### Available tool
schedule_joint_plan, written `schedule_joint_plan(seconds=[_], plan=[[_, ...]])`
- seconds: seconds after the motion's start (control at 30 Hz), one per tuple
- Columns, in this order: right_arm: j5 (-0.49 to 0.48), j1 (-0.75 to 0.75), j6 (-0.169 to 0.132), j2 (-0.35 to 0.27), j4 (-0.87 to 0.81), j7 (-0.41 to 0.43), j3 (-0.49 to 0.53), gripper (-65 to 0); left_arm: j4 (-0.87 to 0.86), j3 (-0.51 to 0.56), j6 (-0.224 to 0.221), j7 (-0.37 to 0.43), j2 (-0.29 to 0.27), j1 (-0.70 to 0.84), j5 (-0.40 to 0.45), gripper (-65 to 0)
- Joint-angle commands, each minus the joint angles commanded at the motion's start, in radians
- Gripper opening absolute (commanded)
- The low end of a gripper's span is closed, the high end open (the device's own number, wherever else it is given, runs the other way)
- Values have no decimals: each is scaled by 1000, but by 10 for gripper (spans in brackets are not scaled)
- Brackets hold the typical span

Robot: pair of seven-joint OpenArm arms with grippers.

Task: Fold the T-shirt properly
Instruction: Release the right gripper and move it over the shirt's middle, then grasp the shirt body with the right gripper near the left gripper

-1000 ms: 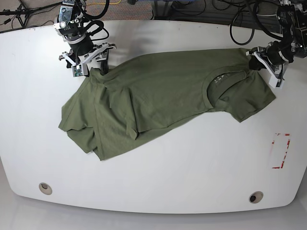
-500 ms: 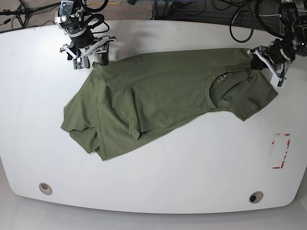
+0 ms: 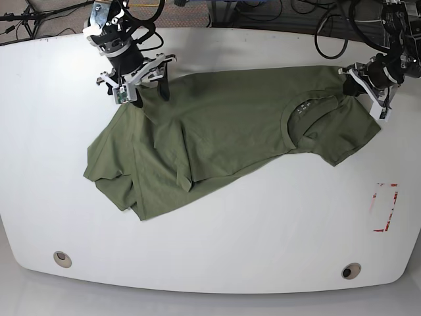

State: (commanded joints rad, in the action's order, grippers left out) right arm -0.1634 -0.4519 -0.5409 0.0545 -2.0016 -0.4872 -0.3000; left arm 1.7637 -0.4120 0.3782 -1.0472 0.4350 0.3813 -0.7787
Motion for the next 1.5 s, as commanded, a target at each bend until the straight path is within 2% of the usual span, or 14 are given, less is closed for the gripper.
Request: schedule_joint_plan(seconds=[0.13, 0.3, 0.4, 0.47, 0.57, 1.03, 1.27, 1.5], plan=[[0, 61, 2, -3, 14, -14, 0, -279, 0, 0, 0, 0, 0, 0, 2, -650], [0, 137, -2, -5, 9, -127, 6, -279, 3, 0, 0, 0, 0, -2, -2, -650], [2, 167, -3, -12, 12, -161, 84, -279, 3, 0, 0, 0, 0, -2, -2, -650], [2, 178, 5, -49, 14, -161, 172, -279, 3, 0, 0, 0, 0, -2, 0, -650], [2, 218, 9, -71, 29, -164, 299, -279, 3, 0, 0, 0, 0, -2, 0, -650], [3, 468, 11, -69, 313, -163, 585, -279, 5, 0, 0, 0, 0, -2, -2, -650], [2, 597, 11, -58, 463, -157, 703, -279, 5, 0, 0, 0, 0, -2, -2, -650], [3, 706, 11, 6, 641, -133, 720, -279, 5, 0, 0, 0, 0, -2, -2, -650]])
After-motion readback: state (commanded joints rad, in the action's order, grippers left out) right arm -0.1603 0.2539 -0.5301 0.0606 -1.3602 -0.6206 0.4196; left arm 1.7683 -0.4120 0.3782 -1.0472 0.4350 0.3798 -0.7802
